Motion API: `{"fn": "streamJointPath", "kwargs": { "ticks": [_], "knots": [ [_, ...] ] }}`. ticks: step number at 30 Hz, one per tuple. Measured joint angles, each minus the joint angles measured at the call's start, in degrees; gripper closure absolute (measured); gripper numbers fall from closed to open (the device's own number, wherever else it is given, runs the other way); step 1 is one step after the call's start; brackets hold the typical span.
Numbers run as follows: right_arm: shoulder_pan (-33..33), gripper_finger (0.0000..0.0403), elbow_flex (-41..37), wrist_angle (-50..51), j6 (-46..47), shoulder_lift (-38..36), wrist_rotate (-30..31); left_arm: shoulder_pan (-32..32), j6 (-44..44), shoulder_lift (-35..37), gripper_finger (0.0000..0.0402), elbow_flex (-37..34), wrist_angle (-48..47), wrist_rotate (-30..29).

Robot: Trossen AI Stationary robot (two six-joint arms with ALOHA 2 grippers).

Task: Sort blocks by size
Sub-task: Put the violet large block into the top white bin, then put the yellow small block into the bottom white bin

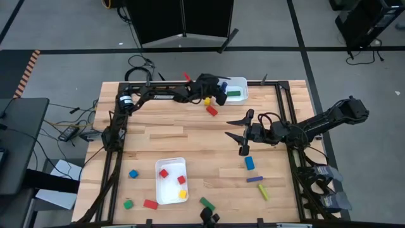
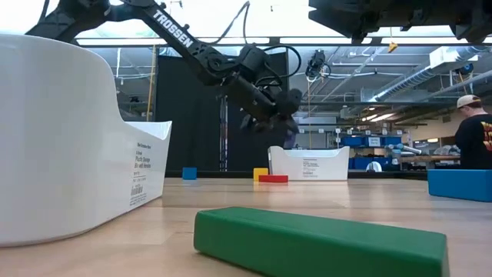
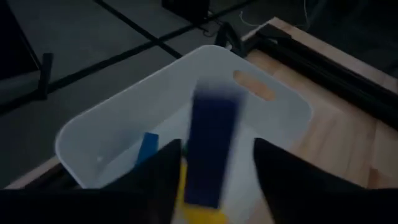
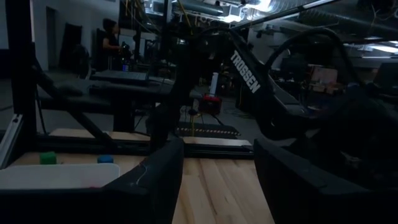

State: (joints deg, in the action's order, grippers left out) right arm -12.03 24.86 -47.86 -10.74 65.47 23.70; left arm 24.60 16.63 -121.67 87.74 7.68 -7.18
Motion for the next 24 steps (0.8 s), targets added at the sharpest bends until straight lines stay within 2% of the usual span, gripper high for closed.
{"fn": "streamJointPath", "kwargs": {
  "ticks": [4,7,12,18,24],
  "knots": [
    [0.0,0.0196,0.0,0.4,-0.4,0.0,0.0,-0.1,-1.6,1.2,0.0122,0.0,-0.6,0.5],
    [0.0,0.0198,0.0,0.6,-0.4,0.0,0.0,-0.4,-1.6,2.7,0.0113,0.0,-0.1,0.0],
    [0.0,0.0198,0.0,1.8,-0.4,0.0,0.0,-1.1,-1.6,9.5,0.0166,-5.9,6.0,-1.0],
    [0.5,0.0199,0.0,5.8,0.2,0.0,0.8,-2.3,-1.0,26.3,0.0252,-23.7,15.2,-0.9],
    [4.4,0.0194,1.3,11.2,5.2,3.6,1.7,-7.3,-1.2,45.5,0.0282,-40.4,18.7,-2.5]
  ]
}}
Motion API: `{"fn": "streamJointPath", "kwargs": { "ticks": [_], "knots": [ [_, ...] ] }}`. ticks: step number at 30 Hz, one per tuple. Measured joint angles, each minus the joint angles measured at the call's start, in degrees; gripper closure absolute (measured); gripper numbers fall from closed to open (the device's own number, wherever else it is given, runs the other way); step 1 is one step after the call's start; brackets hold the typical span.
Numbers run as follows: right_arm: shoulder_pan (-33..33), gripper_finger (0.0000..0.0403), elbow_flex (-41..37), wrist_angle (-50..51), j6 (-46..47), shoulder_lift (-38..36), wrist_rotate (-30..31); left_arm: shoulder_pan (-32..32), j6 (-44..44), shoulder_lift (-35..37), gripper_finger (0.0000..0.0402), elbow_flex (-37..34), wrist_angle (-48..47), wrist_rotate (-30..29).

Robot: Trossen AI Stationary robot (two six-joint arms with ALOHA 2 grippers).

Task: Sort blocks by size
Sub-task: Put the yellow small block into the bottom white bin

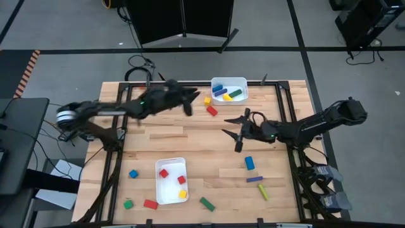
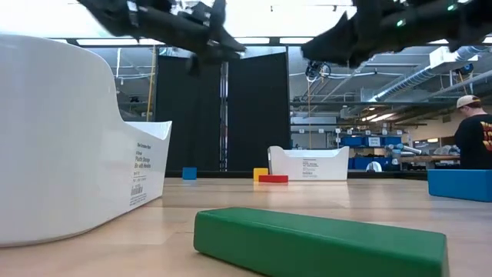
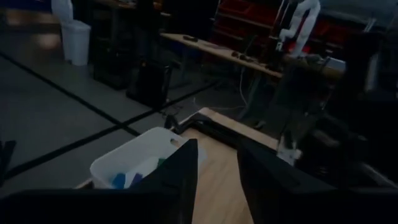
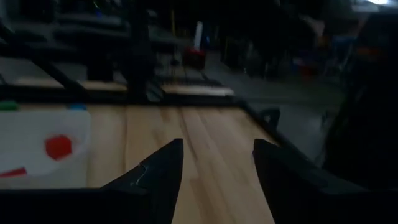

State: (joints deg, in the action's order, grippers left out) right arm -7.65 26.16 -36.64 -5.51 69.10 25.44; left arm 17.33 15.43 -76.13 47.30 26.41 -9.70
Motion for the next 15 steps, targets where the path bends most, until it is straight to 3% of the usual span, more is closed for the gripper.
{"fn": "streamJointPath", "kwargs": {
  "ticks": [7,15],
  "knots": [
    [1.2,0.0179,7.5,3.7,2.1,12.3,-1.4,-7.9,-0.2,17.4,0.0283,-12.2,-4.1,-4.2],
    [2.2,0.0169,18.8,12.1,4.0,24.9,-6.2,-16.1,2.1,28.5,0.0283,-17.9,-15.2,-13.0]
  ]
}}
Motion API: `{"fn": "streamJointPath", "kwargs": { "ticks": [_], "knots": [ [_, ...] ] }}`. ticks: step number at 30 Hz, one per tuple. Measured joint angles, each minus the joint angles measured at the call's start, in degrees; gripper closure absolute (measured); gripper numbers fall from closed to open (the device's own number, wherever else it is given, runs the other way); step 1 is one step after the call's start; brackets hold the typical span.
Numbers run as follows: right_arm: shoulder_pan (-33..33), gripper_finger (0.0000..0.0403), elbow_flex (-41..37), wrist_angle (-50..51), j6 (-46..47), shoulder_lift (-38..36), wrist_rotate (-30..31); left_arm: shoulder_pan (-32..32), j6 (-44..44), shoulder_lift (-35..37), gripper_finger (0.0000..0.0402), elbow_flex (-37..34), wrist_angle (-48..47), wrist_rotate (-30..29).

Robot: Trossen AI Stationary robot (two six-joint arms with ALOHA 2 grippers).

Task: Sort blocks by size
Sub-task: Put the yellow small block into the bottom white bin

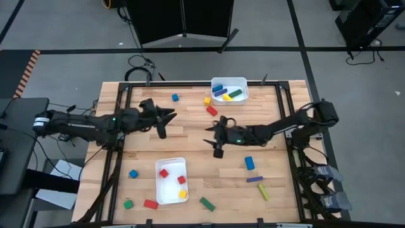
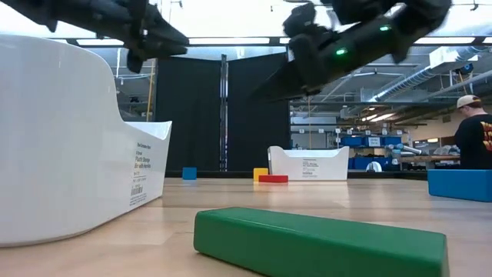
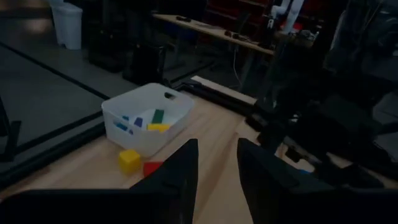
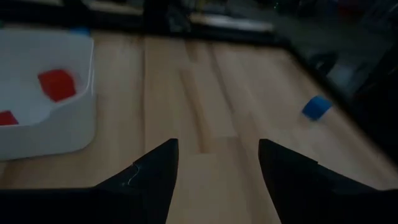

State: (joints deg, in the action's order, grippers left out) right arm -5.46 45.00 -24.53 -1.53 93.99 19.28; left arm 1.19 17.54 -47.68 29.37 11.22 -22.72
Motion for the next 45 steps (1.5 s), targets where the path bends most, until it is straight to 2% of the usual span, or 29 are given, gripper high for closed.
{"fn": "streamJointPath", "kwargs": {
  "ticks": [5,8,12,18,23,29,37,41,45],
  "knots": [
    [4.0,0.0169,13.2,11.6,0.8,7.5,-2.5,-1.8,0.5,5.4,0.0283,-2.6,1.1,-0.4],
    [7.4,0.0169,22.6,18.1,0.0,12.1,-2.9,-2.6,-0.2,8.2,0.0283,-4.6,5.9,-0.3],
    [12.5,0.0169,35.2,24.5,0.3,18.3,-7.2,-3.6,-0.6,11.2,0.0283,-6.7,9.7,0.1],
    [20.0,0.0168,52.7,35.1,3.5,28.6,-14.1,-4.7,-0.2,12.8,0.0283,-9.4,13.5,0.4],
    [24.3,0.0168,65.8,42.8,7.4,37.9,-15.1,-5.1,0.7,12.9,0.0284,-10.0,13.3,0.5],
    [26.3,0.0151,78.9,52.3,8.0,47.0,-16.5,-5.4,0.7,12.9,0.0284,-10.0,14.7,1.0],
    [26.7,0.0107,90.1,59.4,8.4,54.0,-19.0,-5.4,-0.5,12.9,0.0284,-9.9,14.6,1.5],
    [26.7,0.0094,89.3,64.3,1.5,52.8,-18.6,-5.4,-0.5,12.9,0.0284,-9.9,14.6,1.5],
    [27.5,0.0093,89.3,71.5,-6.6,47.8,-16.1,-5.4,-0.4,12.9,0.0284,-9.9,14.6,1.9]
  ]
}}
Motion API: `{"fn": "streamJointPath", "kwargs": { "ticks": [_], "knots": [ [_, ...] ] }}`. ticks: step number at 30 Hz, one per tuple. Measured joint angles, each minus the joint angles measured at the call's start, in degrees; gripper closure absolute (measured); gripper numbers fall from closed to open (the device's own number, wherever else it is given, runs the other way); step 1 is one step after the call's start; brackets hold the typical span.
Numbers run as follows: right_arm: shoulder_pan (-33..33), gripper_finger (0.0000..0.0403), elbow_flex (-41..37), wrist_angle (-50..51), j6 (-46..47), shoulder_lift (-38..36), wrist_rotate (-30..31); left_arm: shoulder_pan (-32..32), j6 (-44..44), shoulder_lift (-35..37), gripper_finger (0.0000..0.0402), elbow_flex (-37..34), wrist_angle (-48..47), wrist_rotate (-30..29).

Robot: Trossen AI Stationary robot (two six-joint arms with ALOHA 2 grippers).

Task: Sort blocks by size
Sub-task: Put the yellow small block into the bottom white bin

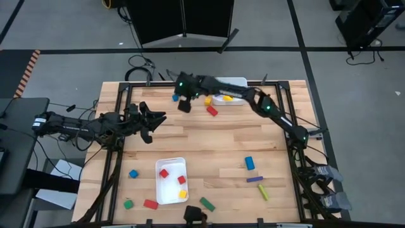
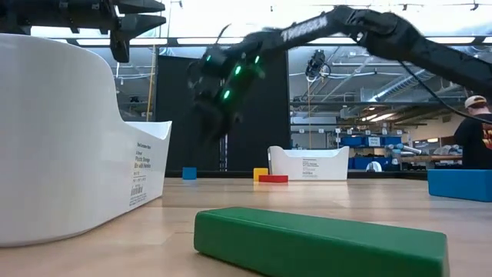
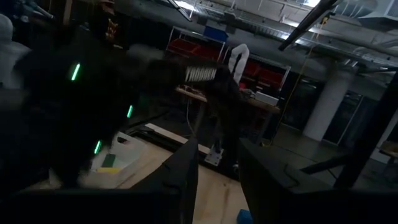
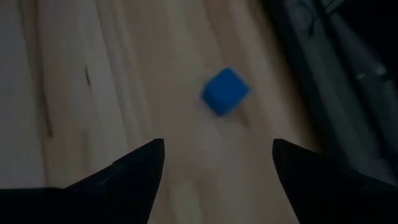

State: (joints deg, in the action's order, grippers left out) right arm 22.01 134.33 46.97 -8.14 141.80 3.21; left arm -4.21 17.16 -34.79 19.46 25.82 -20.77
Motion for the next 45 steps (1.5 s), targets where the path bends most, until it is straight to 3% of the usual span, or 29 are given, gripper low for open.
{"fn": "streamJointPath", "kwargs": {
  "ticks": [5,12,22,29,45],
  "knots": [
    [1.7,0.0093,0.1,11.3,-10.7,-5.2,0.3,0.0,0.3,0.0,0.0284,0.0,-0.1,0.1],
    [4.4,0.0092,-2.3,25.4,-19.3,-6.2,3.0,0.0,0.2,0.0,0.0284,0.0,-0.3,0.1],
    [2.8,0.0092,-6.4,20.6,-24.9,-6.0,3.2,0.0,-0.3,0.0,0.0284,0.0,-0.5,0.1],
    [3.3,0.0092,-7.2,17.4,-22.4,-6.1,0.4,0.0,-1.7,0.0,0.0284,0.0,-0.5,1.0],
    [5.2,0.0092,-13.7,12.1,-19.7,-6.0,1.3,0.0,-1.8,0.0,0.0284,0.0,-0.3,1.3]
  ]
}}
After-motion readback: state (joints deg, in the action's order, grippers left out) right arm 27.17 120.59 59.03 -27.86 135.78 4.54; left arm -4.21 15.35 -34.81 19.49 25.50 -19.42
